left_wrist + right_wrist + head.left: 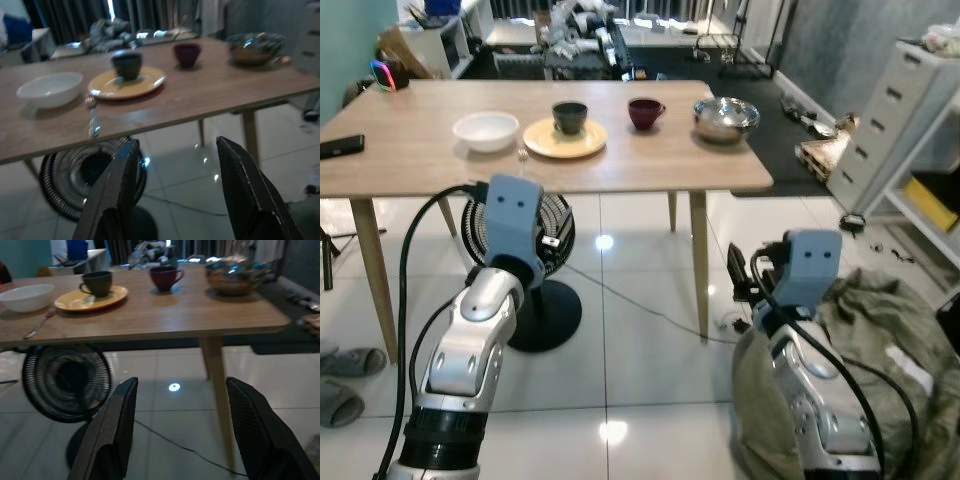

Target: Setting the table

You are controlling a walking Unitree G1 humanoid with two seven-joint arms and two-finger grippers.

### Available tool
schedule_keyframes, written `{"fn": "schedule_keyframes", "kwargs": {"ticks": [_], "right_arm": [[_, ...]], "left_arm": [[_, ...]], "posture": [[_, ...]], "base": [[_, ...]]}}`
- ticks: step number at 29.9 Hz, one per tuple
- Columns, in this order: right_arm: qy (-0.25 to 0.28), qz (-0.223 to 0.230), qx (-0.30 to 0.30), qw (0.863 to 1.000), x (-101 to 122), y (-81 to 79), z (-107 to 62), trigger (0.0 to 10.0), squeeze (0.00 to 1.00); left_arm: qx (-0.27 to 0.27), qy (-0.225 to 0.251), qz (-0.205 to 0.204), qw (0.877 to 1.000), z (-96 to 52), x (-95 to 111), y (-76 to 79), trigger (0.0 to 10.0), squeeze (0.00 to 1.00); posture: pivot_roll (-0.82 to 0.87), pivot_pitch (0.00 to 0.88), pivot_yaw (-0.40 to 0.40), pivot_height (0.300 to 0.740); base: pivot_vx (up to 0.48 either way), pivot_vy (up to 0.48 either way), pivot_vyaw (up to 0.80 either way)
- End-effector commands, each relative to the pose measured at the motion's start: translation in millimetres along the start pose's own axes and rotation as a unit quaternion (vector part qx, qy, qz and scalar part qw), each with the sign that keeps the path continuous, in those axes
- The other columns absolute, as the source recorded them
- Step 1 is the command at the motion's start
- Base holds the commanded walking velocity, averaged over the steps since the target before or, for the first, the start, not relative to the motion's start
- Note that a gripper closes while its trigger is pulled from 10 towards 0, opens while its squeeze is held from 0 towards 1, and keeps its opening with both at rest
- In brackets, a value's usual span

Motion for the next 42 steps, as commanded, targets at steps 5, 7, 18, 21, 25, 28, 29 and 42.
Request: {"fn": "schedule_keyframes", "kwargs": {"ticks": [5,7,18,21,25,28,29,42], "right_arm": [[0.0,-0.002,-0.01,1.0,0,7.0,0.0,10.0,0.0],[0.001,-0.003,-0.01,1.0,0,7.0,0.4,10.0,0.0],[0.002,-0.017,-0.01,1.0,2,9.3,1.6,10.0,0.0],[0.003,-0.025,-0.004,1.0,2,6.9,2.0,10.0,0.0],[0.005,-0.038,0.003,0.999,3,2.9,1.9,10.0,0.0],[0.007,-0.045,0.008,0.999,5,-0.7,1.3,10.0,0.0],[0.007,-0.045,0.008,0.999,5,-0.7,1.3,10.0,0.0],[0.012,-0.048,0.041,0.998,8,-13.2,-1.7,10.0,0.0]], "left_arm": [[-0.005,-0.003,0.001,1.0,0.1,-2,2.6,10.0,0.0],[-0.005,-0.003,0.001,1.0,0.2,-2,2.5,10.0,0.0],[-0.005,-0.003,0.003,1.0,0.2,-3,2.4,10.0,0.0],[-0.005,-0.004,0.003,1.0,0.1,-3,2.5,10.0,0.0],[-0.005,-0.004,0.002,1.0,-0.1,-3,2.6,10.0,0.0],[-0.005,-0.005,0.002,1.0,-0.8,-3,2.9,10.0,0.0],[-0.005,-0.005,0.002,1.0,-0.8,-3,2.9,10.0,0.0],[-0.003,-0.011,0.002,1.0,-3.5,-8,1.5,10.0,0.0]], "posture": [[-0.05,0.0,0.056,0.74],[-0.05,0.0,0.055,0.74],[-0.05,0.0,0.053,0.74],[-0.05,0.0,0.052,0.74],[-0.05,0.0,0.052,0.74],[-0.05,0.0,0.052,0.74],[-0.05,0.0,0.052,0.74],[-0.05,0.0,0.051,0.74]], "base": [[0.48,0.0,0.0],[0.48,0.0,0.0],[0.48,0.0,0.0],[0.48,0.0,0.0],[0.48,0.0,0.0],[0.48,0.0,0.0],[0.48,0.0,0.0],[0.48,0.0,0.0]]}}
Point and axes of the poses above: a point about 5 cm out from each wrist's last joint towards the gripper, its own z axis pointing out of the wrist towards the gripper, its own x axis along the axis of the wrist's last joint, y = z × x, the point moved 6 cm from there along z, pointing out of the wrist towards the gripper, and after that the axes turned 3 degrees about -z, right-handed, at the moved point
